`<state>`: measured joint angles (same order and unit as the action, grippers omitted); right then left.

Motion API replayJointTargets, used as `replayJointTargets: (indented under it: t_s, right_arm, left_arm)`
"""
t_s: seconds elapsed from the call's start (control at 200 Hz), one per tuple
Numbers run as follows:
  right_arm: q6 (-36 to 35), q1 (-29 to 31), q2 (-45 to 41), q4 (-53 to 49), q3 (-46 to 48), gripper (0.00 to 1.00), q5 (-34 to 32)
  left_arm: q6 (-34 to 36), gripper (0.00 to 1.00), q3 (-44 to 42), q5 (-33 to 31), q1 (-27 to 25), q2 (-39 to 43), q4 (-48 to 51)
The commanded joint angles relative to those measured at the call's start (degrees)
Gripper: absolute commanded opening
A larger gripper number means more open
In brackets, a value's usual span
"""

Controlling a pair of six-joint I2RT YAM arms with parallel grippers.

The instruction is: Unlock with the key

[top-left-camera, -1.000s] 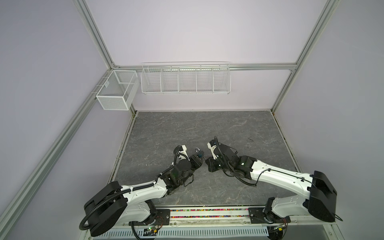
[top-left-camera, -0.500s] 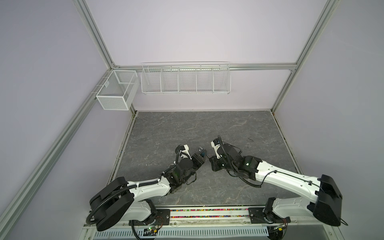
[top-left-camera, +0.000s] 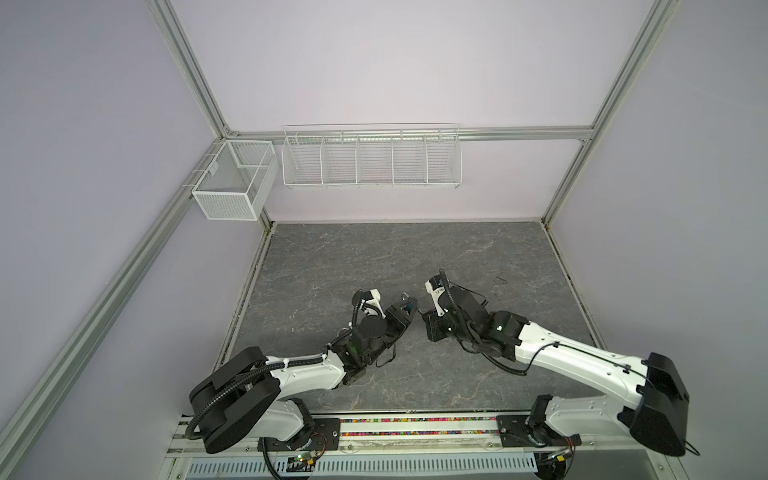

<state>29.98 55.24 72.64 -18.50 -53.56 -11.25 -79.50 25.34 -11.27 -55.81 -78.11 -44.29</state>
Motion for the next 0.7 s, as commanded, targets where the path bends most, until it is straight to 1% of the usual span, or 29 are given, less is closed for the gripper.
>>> replayJointTargets:
  t_s: [0.0,0.105,0.195,0.33,0.395,0.535,0.61,0.695]
  right_arm:
    - [-1.1,1.5,1.2,14.0,-1.5,0.07,2.2]
    - [-0.9,2.6,3.0,15.5,-1.9,0.07,2.5]
    - [-1.0,2.8,3.2,15.7,-2.1,0.07,2.4]
    - [-2.6,2.5,1.4,12.5,-2.9,0.07,0.7]
    - [-3.0,1.5,0.1,11.8,-2.2,0.07,0.5]
    - [-2.3,-1.2,-1.4,10.7,-1.6,0.07,1.1]
    - [-1.6,-1.1,-1.2,10.9,-1.8,0.07,0.8]
    - [0.0,-0.6,0.2,13.2,-2.0,0.07,1.9]
  left_arm:
    - [-3.4,0.00,0.2,8.7,-1.5,-2.1,-5.6]
    - [-6.4,0.00,0.1,9.0,-1.5,-4.2,-10.5]
    - [-7.4,0.00,0.0,9.3,-1.5,-5.7,-12.7]
    - [-7.0,0.00,-0.4,9.9,-1.5,-6.7,-12.9]
    - [-6.6,0.00,-0.5,10.3,-1.4,-6.7,-12.8]
    - [-5.9,0.00,-1.0,10.0,-1.5,-6.2,-10.9]
    - [-5.7,0.00,-1.4,9.4,-1.5,-6.1,-11.5]
    - [-5.4,0.00,-1.2,8.4,-1.5,-5.8,-11.0]
